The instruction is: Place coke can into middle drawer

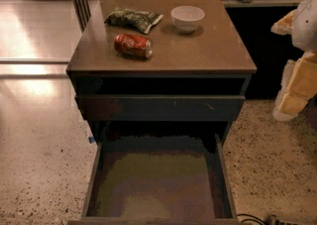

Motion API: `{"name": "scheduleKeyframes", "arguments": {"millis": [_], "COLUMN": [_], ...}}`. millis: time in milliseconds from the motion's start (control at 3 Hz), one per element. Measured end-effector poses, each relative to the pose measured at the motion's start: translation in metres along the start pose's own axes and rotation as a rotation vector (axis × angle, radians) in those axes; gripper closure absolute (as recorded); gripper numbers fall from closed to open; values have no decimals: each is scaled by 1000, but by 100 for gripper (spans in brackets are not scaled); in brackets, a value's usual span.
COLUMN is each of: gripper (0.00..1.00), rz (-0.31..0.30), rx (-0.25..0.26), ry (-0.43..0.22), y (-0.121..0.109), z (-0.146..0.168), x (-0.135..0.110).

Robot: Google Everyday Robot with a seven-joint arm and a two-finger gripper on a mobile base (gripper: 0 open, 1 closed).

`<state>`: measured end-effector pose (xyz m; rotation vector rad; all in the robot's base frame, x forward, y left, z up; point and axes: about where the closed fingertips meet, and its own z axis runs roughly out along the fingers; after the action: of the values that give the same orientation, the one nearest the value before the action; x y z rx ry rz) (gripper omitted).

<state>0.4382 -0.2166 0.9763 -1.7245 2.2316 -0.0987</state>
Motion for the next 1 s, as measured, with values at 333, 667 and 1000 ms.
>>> {"name": "scheduleKeyframes", "arguments": {"millis": [333,667,1000], "gripper": [0,0,0], "rz": [0,-70,-162], "rx": [1,11,19], "ry": [0,-26,-63], "y": [0,-19,-57], "z": [0,19,47], "x": [0,-27,-70]}}
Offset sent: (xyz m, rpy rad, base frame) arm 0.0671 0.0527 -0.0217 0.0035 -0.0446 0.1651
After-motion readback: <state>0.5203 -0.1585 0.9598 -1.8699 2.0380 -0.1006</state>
